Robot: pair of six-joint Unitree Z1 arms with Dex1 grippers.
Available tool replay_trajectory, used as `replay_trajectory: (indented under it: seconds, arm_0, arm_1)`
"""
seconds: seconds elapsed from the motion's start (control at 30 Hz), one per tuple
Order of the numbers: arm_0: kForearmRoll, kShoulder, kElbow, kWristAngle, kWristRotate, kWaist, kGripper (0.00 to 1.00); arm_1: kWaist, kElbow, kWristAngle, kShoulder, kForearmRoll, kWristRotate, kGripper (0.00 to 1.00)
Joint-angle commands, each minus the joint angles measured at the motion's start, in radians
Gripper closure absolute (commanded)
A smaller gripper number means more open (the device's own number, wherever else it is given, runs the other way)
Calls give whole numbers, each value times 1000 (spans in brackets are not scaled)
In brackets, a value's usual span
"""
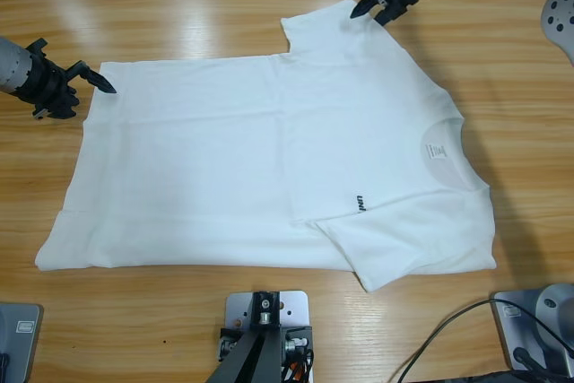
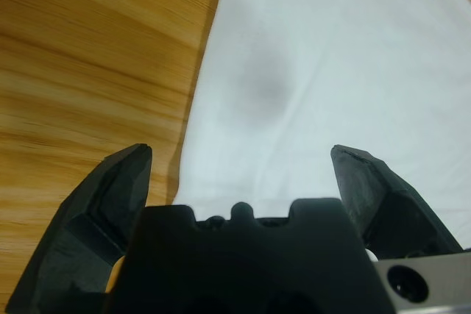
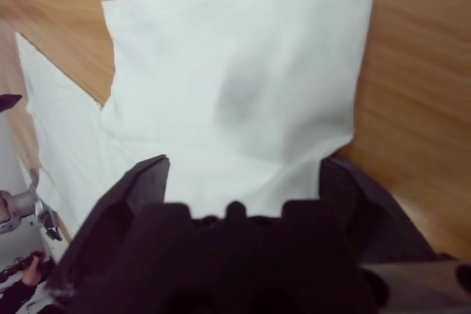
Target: Fold clothes
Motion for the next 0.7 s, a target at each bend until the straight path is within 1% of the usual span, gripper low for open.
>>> replay_trajectory:
  seconds: [0.03, 0.07, 0.1, 0.13, 0.23, 0.3, 0.37, 0.43, 0.47, 0.57, 0.67, 0.7]
  arm_0:
    - [-9, 45, 27, 11, -5, -9, 73]
    - [-9, 45, 27, 10, -5, -9, 73]
    - [-9, 44, 27, 10, -5, -9, 73]
    - [-9, 44, 27, 10, -5, -9, 73]
    - [-9, 42, 26, 10, -5, -9, 73]
    - [-9, 40, 26, 10, -5, -9, 73]
    - [-8, 38, 26, 10, -5, -9, 73]
    - [-7, 34, 29, 10, -4, -9, 73]
    - [-7, 32, 31, 10, -4, -9, 79]
    - [-9, 30, 28, 10, -3, -9, 183]
    - [-9, 31, 10, 11, 7, -4, 312]
    - [-12, 35, 4, 10, 23, 2, 317]
  arm_1:
    - [-18, -288, 4, 146, -11, 15, 501]
    - [-19, -287, 8, 146, -10, 15, 589]
    - [-20, -286, 10, 146, -10, 14, 721]
    - [-20, -285, 10, 147, -9, 14, 798]
    - [-20, -283, -3, 147, 1, 2, 809]
    - [-19, -283, -19, 144, 7, -29, 883]
    - [-19, -283, -39, 144, 11, -47, 890]
    - [-18, -283, -54, 142, 13, -64, 1000]
    - [-17, -283, -63, 141, 14, -64, 1000]
    - [-17, -282, -65, 140, 14, -57, 1000]
    - [-18, -281, -62, 135, 15, -51, 1000]
    - [-18, -281, -61, 135, 15, -52, 1000]
